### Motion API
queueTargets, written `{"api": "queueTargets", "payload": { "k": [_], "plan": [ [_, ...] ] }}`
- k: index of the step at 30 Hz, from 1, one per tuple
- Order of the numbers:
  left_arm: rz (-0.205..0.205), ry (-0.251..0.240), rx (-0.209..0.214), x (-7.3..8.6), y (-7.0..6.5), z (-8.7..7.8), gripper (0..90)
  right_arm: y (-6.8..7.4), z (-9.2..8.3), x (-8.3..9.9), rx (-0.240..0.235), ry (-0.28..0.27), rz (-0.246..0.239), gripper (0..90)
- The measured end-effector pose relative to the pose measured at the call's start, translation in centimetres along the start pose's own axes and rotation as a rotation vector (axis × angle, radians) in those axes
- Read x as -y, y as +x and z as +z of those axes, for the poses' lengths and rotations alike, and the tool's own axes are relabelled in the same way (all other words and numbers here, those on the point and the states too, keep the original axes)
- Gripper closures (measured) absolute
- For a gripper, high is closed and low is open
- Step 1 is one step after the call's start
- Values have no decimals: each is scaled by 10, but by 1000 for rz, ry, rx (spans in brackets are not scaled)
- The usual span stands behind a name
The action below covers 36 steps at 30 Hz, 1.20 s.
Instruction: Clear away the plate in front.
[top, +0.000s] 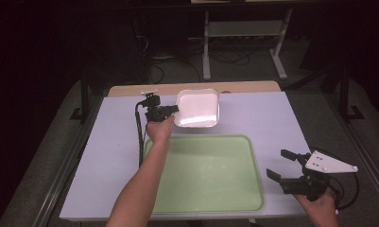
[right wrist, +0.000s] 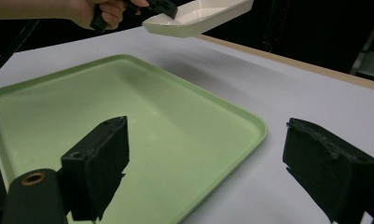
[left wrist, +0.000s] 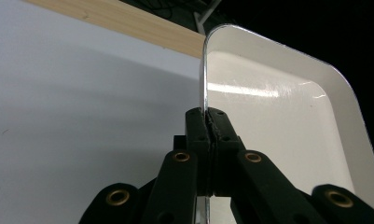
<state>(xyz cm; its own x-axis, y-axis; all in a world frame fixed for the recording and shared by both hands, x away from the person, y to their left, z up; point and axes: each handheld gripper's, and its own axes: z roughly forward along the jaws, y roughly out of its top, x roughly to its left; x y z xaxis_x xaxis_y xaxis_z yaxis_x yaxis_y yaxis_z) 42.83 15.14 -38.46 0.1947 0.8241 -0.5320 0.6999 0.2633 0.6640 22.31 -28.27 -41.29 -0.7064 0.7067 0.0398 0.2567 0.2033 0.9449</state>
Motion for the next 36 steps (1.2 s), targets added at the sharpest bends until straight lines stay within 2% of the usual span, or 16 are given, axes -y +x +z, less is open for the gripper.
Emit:
{"api": "queueTargets", "payload": {
  "k": [13,22,36],
  "plan": [
    [-19,-16,30,12,6,-19,886,1,2,0,-2,4,-3,136],
    [-20,-22,9,24,10,-34,887,2,3,0,-5,9,-8,137],
    [-66,-42,19,46,23,-56,887,3,4,0,-5,16,-9,137]
  ]
}}
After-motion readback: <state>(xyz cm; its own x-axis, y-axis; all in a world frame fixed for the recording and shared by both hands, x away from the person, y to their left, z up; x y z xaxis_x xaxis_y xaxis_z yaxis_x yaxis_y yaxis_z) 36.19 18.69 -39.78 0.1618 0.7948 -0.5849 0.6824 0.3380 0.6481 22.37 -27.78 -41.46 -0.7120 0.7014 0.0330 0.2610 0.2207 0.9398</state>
